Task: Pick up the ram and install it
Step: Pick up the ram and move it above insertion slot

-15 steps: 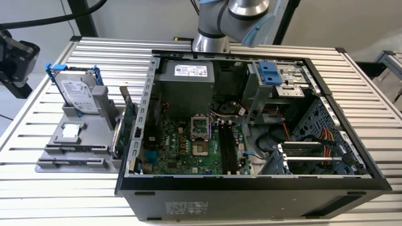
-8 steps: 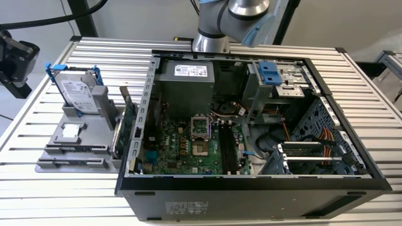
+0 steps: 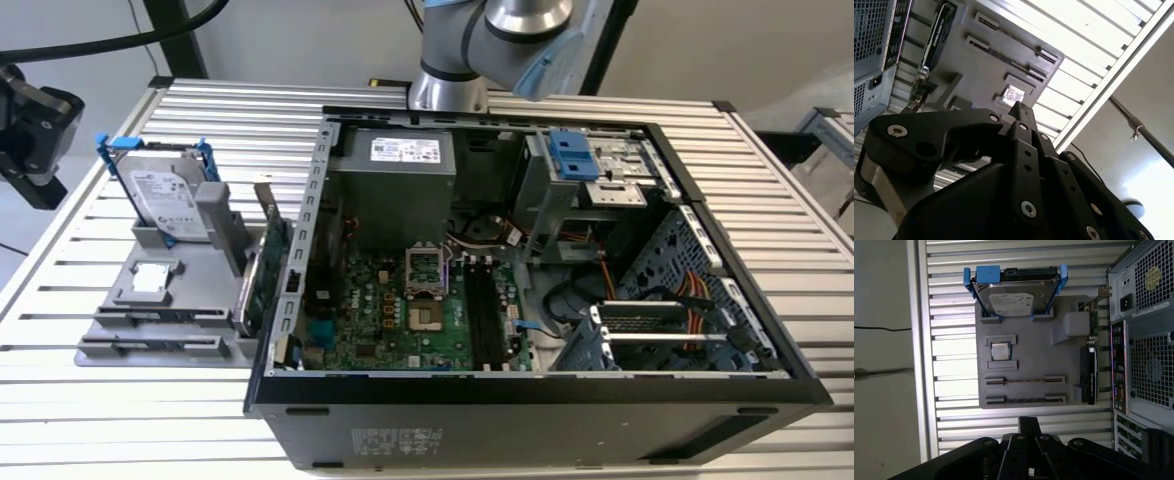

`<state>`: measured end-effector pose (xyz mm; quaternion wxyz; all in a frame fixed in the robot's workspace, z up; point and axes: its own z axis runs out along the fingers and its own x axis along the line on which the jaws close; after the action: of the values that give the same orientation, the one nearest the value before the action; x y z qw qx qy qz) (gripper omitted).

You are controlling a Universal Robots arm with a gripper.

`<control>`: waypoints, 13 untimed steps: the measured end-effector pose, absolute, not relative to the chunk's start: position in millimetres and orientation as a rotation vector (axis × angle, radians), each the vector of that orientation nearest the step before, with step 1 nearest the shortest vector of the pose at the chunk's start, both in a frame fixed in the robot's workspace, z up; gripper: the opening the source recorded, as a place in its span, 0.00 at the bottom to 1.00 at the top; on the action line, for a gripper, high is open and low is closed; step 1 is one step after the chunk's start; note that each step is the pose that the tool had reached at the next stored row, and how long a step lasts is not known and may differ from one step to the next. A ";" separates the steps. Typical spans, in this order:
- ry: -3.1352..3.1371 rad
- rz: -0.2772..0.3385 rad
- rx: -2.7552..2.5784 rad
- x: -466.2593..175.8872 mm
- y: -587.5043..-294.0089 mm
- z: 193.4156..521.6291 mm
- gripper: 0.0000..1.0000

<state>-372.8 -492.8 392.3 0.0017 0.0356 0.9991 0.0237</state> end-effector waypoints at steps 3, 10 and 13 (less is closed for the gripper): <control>3.135 0.074 0.110 -372.8 -492.8 392.3 0.00; 3.136 0.074 0.092 -372.8 -492.8 392.3 0.00; 3.137 0.074 0.081 -372.8 -492.8 392.3 0.00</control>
<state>-372.8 -492.8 392.3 0.0015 0.0257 0.9994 0.0237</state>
